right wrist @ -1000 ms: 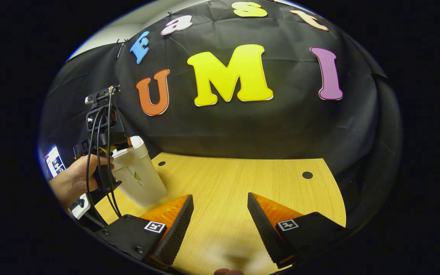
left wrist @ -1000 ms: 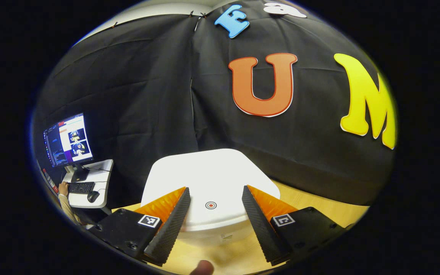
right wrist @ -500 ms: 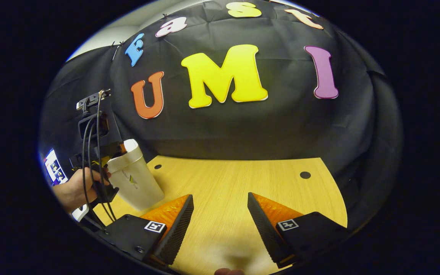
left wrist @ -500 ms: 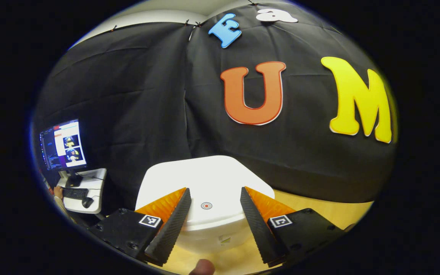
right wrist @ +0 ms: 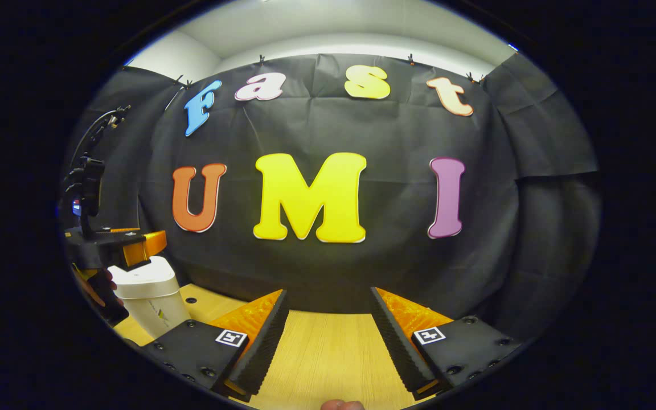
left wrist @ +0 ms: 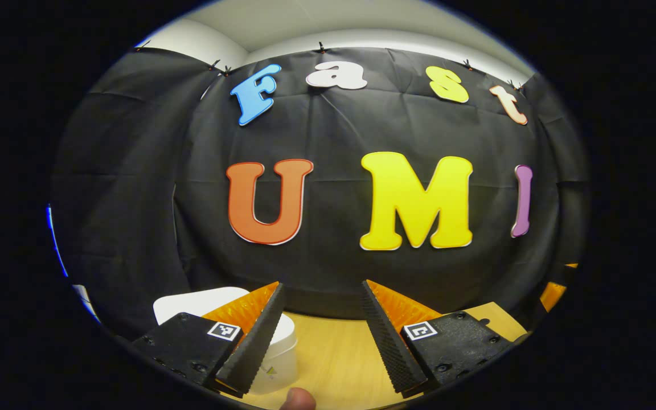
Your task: Press the lid of the desktop garbage bin to open it, pick up the crumpled paper on the desktop and throw it into the bin, then pick up the pop can on the desktop and drop it into the bin, and finally close the garbage bin lid.
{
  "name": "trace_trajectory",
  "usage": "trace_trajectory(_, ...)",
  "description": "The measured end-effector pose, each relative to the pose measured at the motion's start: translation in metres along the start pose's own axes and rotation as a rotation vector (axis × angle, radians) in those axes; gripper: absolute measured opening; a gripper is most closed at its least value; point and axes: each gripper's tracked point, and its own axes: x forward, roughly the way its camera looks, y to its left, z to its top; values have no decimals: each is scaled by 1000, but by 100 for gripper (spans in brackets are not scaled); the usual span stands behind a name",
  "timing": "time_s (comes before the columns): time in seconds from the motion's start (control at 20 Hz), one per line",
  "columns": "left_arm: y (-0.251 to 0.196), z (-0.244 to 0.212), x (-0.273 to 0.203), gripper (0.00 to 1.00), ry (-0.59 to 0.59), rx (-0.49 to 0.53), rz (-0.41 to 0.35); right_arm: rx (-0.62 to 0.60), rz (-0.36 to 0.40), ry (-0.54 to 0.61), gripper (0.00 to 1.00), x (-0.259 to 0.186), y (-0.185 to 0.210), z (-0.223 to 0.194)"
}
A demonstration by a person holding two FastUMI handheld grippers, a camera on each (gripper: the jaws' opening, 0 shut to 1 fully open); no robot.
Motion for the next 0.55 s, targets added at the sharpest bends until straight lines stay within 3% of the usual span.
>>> trace_trajectory(0.35,-44,7,-11,92,-29,-17,-162,-3,-62,-65,89,-13,8,13)
trace_trajectory(0.5,-54,5,-20,100,-37,-2,-189,3,-67,-64,90,-12,9,13)
trace_trajectory(0.55,-53,5,-21,96,-40,1,-193,7,-68,-65,90,-10,9,14)
